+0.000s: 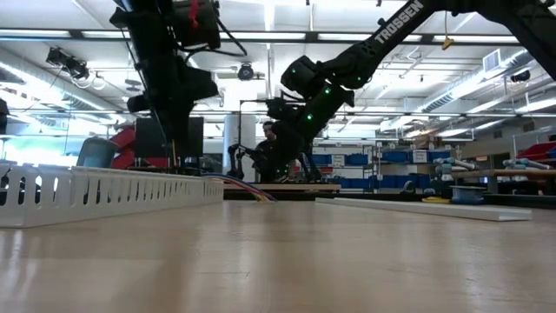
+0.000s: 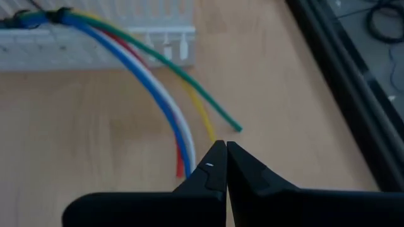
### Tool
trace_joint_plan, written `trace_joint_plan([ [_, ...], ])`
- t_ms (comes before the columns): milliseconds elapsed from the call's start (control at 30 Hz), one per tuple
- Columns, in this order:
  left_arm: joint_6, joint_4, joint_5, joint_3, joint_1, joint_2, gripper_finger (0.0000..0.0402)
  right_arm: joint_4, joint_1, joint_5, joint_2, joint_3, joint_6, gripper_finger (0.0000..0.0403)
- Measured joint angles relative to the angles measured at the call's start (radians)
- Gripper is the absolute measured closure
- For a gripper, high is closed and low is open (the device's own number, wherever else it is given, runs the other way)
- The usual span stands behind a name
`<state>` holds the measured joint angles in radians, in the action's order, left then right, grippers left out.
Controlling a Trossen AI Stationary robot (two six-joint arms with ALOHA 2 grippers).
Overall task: Ziptie cables
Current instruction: Put the ziptied cables into the white cable duct
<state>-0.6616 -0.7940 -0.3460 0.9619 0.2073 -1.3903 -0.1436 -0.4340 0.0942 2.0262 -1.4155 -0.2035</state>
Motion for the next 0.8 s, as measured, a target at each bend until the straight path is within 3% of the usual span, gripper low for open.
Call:
trace_joint_plan([
  [400, -0.129, 0.012, -0.306, 0.0, 0.024, -0.061, 0.0389, -0.144, -0.005, 0.004, 0.0, 0.0, 0.0, 0.0403],
  [800, -0.18, 0.012, -0.238, 0.0, 0.09, -0.102, 0.0287, -0.171, -0.005, 0.01, 0.0, 0.0, 0.0, 0.0403],
])
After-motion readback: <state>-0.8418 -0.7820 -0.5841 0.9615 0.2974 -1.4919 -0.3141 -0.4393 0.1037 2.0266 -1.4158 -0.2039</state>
